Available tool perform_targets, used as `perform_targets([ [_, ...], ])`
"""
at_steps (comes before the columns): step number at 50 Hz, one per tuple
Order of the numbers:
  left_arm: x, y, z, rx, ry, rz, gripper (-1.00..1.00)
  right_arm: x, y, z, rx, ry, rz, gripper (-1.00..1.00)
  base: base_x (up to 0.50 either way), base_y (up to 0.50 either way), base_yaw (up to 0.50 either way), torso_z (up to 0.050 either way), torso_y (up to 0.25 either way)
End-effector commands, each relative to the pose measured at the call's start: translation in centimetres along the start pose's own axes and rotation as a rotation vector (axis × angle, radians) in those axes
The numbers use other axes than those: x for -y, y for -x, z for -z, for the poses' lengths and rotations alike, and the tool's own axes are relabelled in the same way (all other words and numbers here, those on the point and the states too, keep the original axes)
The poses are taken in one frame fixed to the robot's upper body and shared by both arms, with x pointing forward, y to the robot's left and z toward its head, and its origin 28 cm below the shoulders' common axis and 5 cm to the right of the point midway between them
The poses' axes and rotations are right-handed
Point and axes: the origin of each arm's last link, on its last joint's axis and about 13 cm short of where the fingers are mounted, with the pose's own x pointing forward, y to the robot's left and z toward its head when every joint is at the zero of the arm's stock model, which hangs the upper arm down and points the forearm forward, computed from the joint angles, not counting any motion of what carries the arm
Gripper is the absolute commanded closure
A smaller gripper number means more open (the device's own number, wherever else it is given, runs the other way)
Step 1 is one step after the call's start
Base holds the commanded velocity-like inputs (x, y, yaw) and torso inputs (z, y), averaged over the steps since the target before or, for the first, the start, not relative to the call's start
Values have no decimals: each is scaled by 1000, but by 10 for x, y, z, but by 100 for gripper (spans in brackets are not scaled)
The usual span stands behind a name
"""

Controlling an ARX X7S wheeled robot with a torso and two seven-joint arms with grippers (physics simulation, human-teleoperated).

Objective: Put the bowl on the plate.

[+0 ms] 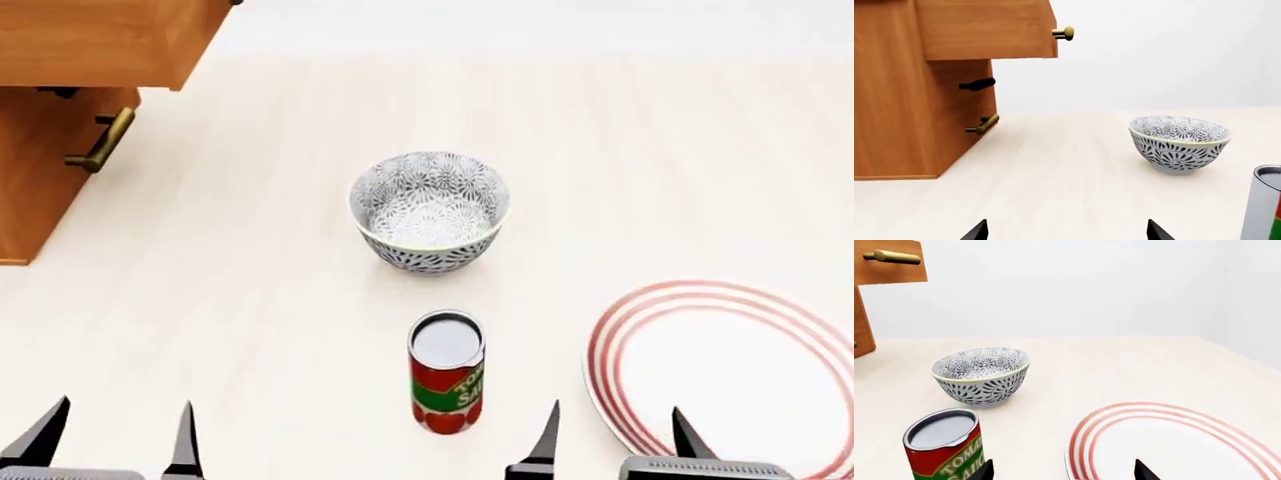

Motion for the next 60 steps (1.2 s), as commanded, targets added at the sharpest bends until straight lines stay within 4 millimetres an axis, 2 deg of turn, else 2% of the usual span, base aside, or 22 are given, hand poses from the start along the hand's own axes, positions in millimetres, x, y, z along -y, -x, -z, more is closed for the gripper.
perform_targets([
  [1, -1, -2, -4, 11, 1, -1, -100, 4, 2, -5, 10, -7, 0, -100, 211, 0, 0, 0, 0],
  [21, -2, -5, -4, 21, 2, 0, -100, 7, 5, -17, 14, -27, 0, -100, 232, 0, 0, 0, 0],
  [60, -2, -3, -3, 19, 2, 11, -100, 5, 4, -16, -1, -36, -13, -100, 234, 0, 0, 0, 0],
])
